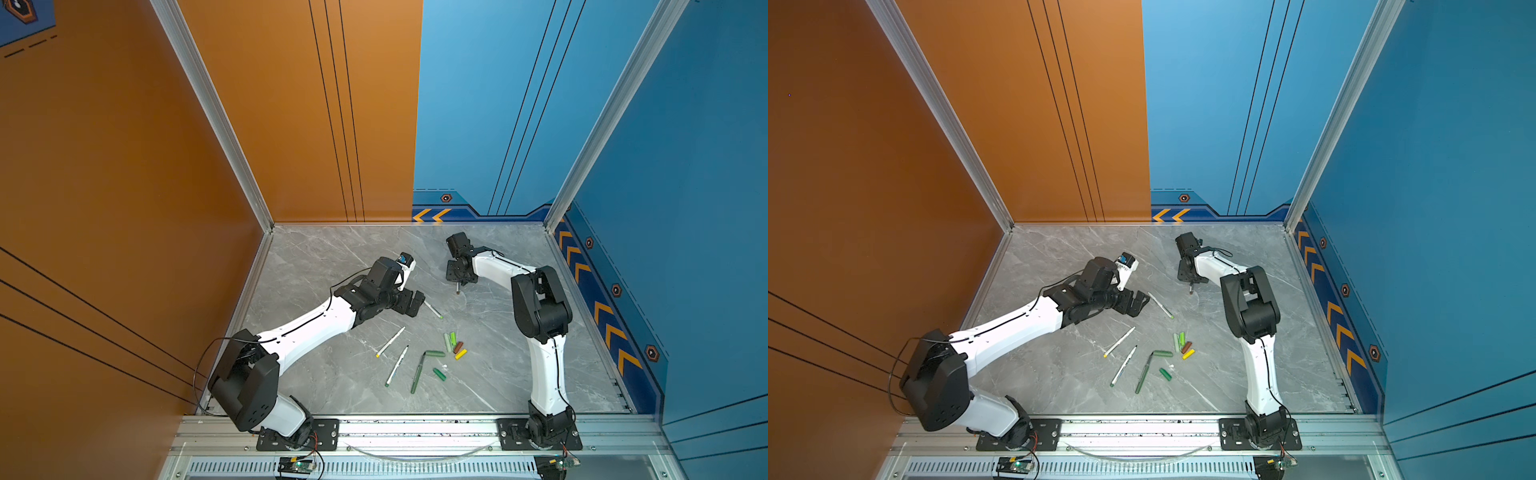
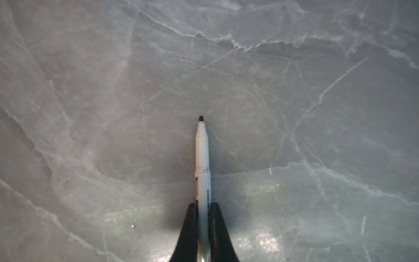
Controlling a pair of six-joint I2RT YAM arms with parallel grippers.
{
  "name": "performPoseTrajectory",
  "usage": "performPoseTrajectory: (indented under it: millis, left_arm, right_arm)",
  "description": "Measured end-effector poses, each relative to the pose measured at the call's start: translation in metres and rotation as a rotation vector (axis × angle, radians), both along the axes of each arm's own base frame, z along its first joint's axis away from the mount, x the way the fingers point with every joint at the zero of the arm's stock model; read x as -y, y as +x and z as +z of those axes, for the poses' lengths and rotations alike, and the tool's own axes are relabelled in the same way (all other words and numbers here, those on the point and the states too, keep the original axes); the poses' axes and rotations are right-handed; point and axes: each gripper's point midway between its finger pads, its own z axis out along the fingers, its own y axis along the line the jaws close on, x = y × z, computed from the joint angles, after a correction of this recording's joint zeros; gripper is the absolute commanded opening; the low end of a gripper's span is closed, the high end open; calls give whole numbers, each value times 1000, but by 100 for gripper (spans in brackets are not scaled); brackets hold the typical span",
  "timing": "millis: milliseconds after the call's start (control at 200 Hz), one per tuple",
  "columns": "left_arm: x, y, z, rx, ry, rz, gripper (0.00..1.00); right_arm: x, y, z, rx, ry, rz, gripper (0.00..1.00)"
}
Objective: Insert pens into pen caps
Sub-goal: Pick up the pen from the top-center of the table, then pass a pen.
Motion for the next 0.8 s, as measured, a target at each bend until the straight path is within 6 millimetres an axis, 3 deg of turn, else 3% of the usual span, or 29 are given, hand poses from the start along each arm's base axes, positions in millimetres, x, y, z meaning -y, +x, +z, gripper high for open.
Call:
performPoseTrajectory:
  millis: [185,305,400,611,696,796]
  left_arm:
    - [5,2,-6,-32,-5,5,99]
    - [14,1,-7,-75,-44,-5,99]
    - [23,-1,-8,-113,-92,-23,99]
    - [46,-8,2,-165,-221,-85,98]
    - [54,-10,10,-175,-275,-108,97]
    - [61,-9,19,-176,-324,-122,96]
  right_arm:
    - [-2,-2,3,5,68,3,0]
    - [-5,-23,9,-14,163,21,0]
    - [-17,-37,36,29,267,52,0]
    - [-50,-48,127,234,531,159,1]
    - [-59,-55,145,274,606,189,1]
    - [-69,-64,154,282,665,220,0]
